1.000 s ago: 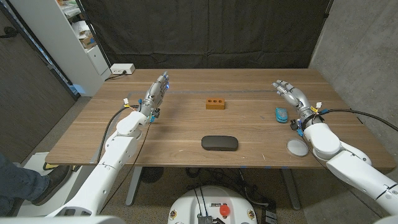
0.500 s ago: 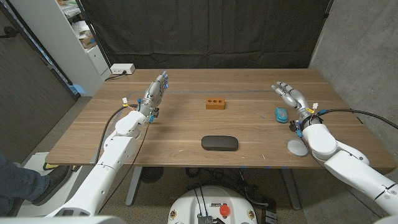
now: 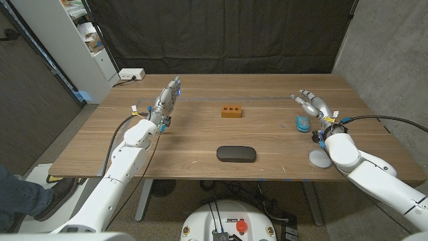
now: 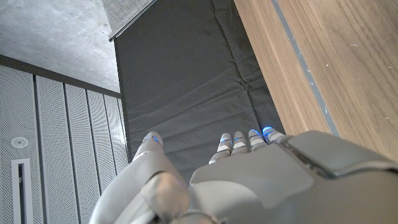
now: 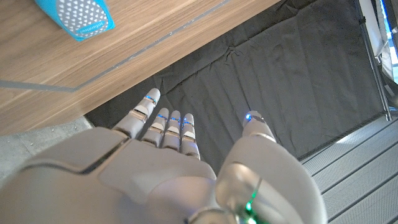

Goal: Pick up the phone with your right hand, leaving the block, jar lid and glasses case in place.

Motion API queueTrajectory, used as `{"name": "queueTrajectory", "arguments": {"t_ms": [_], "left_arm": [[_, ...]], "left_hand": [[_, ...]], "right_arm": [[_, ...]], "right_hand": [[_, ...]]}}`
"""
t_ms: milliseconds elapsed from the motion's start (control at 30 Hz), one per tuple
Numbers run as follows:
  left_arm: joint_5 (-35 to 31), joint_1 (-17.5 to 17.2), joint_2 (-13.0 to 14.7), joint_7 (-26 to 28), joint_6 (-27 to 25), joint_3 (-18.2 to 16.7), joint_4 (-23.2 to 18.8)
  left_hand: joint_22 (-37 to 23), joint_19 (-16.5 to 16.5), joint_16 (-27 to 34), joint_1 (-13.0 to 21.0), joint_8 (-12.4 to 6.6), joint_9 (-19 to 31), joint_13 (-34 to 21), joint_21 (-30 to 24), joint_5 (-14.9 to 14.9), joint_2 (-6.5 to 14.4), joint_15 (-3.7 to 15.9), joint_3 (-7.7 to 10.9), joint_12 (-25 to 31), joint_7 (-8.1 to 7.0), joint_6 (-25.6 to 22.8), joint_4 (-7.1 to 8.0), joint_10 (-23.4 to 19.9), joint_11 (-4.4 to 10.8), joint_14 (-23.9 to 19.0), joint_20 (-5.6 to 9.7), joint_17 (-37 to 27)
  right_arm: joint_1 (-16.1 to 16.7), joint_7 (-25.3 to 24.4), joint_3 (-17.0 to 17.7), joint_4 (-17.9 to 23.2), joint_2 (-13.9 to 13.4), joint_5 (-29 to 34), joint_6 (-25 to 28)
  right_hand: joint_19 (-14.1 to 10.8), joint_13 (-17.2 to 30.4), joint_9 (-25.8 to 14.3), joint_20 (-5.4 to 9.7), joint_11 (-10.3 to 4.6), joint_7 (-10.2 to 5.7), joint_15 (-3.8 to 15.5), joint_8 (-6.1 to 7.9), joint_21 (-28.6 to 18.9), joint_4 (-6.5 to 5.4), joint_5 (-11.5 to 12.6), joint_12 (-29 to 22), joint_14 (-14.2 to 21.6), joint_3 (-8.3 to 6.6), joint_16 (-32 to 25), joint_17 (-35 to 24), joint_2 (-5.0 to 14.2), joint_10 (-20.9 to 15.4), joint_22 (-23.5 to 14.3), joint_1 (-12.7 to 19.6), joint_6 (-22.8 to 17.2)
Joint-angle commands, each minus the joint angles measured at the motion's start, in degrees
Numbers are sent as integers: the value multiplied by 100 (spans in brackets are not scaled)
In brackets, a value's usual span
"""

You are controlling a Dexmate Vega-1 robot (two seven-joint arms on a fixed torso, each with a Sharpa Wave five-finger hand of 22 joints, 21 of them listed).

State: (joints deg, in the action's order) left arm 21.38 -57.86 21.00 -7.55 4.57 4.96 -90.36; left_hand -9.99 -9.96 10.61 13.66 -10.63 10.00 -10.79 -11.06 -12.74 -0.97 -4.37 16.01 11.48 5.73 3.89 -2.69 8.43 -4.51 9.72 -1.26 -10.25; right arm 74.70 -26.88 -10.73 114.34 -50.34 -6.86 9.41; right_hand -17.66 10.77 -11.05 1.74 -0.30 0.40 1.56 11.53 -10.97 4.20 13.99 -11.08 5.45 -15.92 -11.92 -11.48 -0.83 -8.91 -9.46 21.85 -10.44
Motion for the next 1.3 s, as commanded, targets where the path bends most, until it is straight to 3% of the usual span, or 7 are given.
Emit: {"name": "queueTrajectory", "arguments": {"t_ms": [33, 767, 1300], "left_arm": [[-11, -64, 2, 56, -7, 4, -69], [-4, 1, 5, 13, 30, 36, -3], [-21, 107, -51, -11, 73, 93, 163]], "left_hand": [[-35, -65, 7, 15, -11, 25, -30, -22, -9, 56, 2, 4, 41, -22, -16, -5, 17, 15, 214, -25, -17], [-35, -71, 7, 12, -10, 25, -30, -22, -6, 64, 5, -10, 42, -15, -16, -14, 22, 5, 220, 10, -17], [-35, -73, 11, 12, -11, 25, -30, -24, -5, 75, 22, -19, 42, -28, -19, -23, 29, 24, 214, 52, -17]], "right_arm": [[-34, -153, -110, 184, -129, 330, 625], [-204, -311, -425, 466, -222, 788, 1680], [-532, -324, -894, 666, -297, 1234, 2669]], "right_hand": [[-74, 33, -24, -2, -39, -68, -6, 34, -9, 43, 43, -47, 52, -2, -39, -9, 15, -37, -12, 62, -27], [-108, 36, -27, 1, -59, -93, 14, 22, -7, 72, 82, -42, 89, -5, -39, -9, 9, -49, -11, 93, -3], [-105, 39, -29, -13, -45, -132, 20, 19, 3, 85, 107, -28, 88, -11, -32, -11, 19, -18, -11, 109, 4]]}}
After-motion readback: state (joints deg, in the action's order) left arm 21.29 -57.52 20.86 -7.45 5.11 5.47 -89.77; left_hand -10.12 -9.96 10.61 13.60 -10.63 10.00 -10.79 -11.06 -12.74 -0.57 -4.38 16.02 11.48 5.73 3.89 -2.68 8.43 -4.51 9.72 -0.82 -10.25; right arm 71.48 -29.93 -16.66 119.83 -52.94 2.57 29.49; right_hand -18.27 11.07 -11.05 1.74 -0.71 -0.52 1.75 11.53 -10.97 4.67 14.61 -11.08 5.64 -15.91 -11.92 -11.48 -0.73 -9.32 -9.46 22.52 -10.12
